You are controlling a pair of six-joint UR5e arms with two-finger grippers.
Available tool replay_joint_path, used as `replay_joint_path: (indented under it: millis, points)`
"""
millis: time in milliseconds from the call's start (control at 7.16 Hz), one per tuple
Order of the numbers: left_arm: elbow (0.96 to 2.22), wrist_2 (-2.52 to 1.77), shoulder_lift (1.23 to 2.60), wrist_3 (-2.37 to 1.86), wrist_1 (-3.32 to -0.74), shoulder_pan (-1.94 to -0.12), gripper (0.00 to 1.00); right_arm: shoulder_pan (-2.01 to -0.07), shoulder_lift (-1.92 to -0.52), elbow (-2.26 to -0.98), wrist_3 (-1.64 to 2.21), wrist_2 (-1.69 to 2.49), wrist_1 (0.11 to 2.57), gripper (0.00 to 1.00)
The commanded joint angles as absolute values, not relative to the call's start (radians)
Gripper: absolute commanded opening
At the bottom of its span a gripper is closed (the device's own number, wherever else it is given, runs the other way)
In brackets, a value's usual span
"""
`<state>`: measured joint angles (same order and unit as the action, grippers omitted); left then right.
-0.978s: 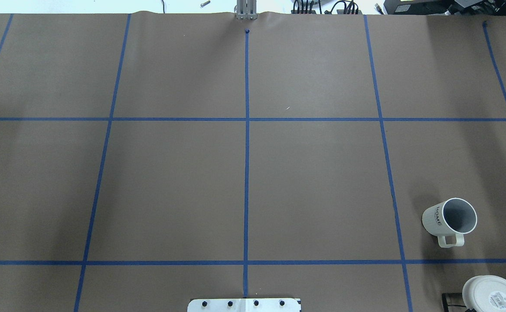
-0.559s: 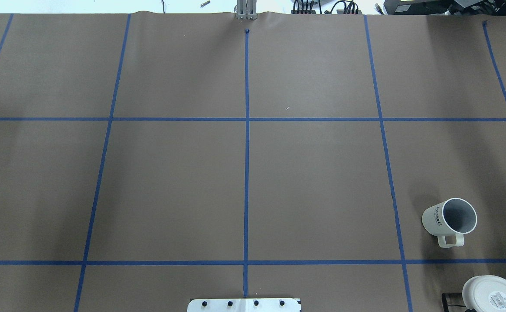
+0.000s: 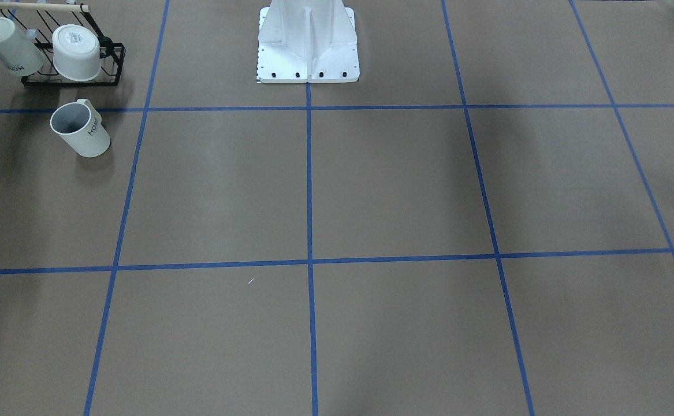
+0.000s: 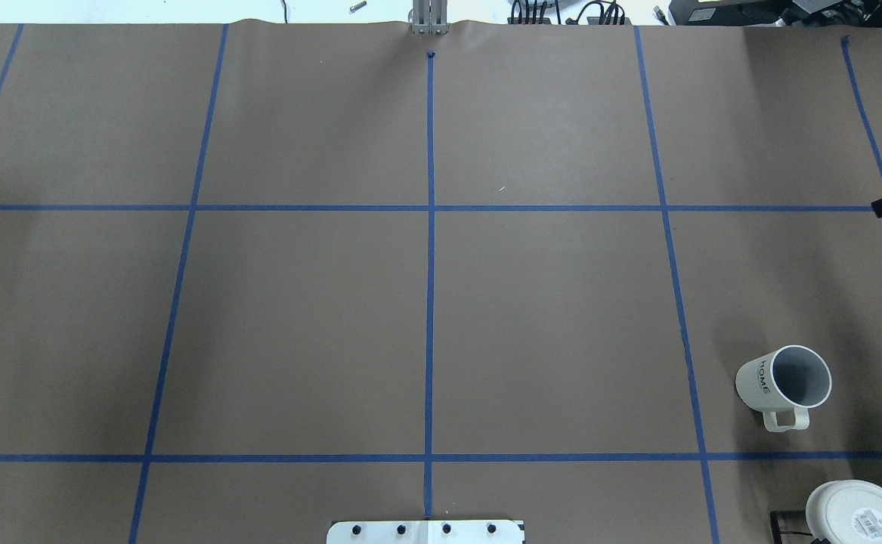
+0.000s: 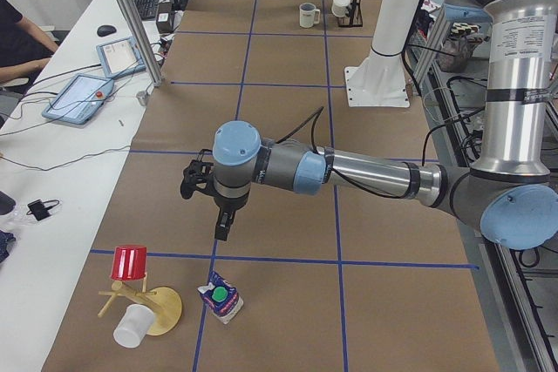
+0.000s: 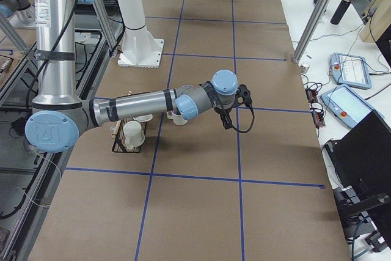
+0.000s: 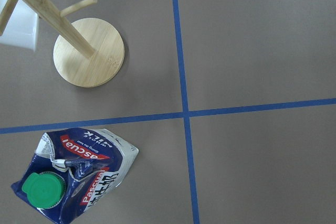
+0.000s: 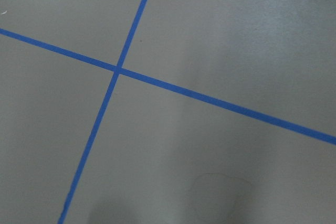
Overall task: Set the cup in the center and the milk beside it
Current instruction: 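Lower the right gripper onto the white mug and grasp its rim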
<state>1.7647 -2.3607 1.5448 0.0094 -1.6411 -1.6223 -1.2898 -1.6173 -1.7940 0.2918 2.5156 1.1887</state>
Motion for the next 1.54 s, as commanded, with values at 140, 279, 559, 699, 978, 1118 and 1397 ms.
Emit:
replay_joint_path:
  millis: [140,279,559,699,978,1118,1397]
  points:
    - [1.767,-2.364,1.54,0.017,-1.654,-1.621,0.99,-1.094,-1.782,-1.796,0.497,2.491,0.807,1.0]
    - [1.769,-2.364,1.542,0.015,-1.655,-1.621,0.99,-1.06,-1.822,-1.796,0.497,2.488,0.781,1.0]
    - [1.769,-2.364,1.543,0.015,-1.655,-1.621,0.99,-0.973,-1.824,-1.801,0.495,2.444,0.779,1.0]
    - [1.769,-2.362,1.546,0.015,-1.655,-1.621,0.99,-0.932,-1.815,-1.802,0.497,2.416,0.756,1.0]
    - [1.767,-2.364,1.554,0.008,-1.654,-1.621,0.98,-0.901,-1.813,-1.784,0.497,2.39,0.747,0.99]
    - [1.769,-2.364,1.554,0.008,-1.654,-1.621,0.98,-0.893,-1.825,-1.778,0.495,2.393,0.747,0.96]
    - [1.77,-2.364,1.555,0.006,-1.655,-1.621,0.99,-0.879,-1.835,-1.779,0.495,2.401,0.747,0.04]
